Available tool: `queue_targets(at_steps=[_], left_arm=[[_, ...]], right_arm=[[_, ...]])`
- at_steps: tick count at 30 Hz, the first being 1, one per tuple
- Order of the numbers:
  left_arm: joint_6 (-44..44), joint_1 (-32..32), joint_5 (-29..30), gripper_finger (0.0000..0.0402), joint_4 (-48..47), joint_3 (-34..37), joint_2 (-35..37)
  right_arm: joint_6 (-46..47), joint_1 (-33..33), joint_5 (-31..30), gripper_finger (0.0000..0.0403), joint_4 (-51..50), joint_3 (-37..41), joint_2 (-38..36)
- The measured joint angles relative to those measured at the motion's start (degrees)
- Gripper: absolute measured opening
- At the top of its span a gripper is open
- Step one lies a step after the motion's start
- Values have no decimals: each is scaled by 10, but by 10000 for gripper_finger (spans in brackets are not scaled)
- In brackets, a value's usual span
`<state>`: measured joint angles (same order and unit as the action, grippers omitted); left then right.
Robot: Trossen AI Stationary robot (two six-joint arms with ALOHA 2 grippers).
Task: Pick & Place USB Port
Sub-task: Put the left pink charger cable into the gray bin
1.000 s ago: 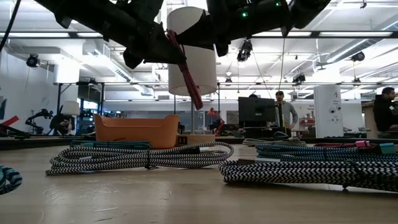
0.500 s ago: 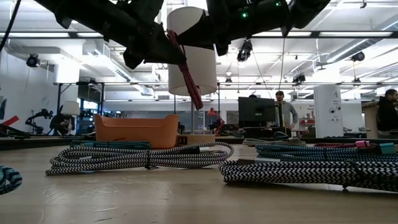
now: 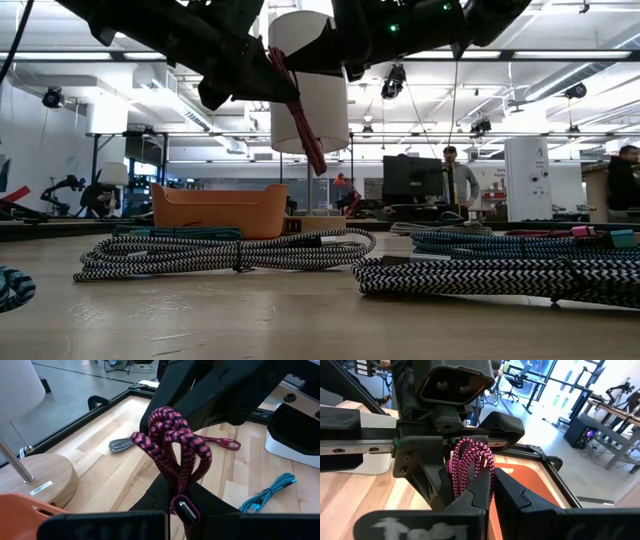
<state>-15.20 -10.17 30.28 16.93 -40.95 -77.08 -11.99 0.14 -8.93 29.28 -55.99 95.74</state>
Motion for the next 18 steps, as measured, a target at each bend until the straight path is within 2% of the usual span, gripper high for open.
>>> queue_targets(at_steps=[18], left_arm=[[-3, 0, -7, 18, -4, 0, 0]], right_arm=[[-22, 0, 0, 13, -4, 0, 0]])
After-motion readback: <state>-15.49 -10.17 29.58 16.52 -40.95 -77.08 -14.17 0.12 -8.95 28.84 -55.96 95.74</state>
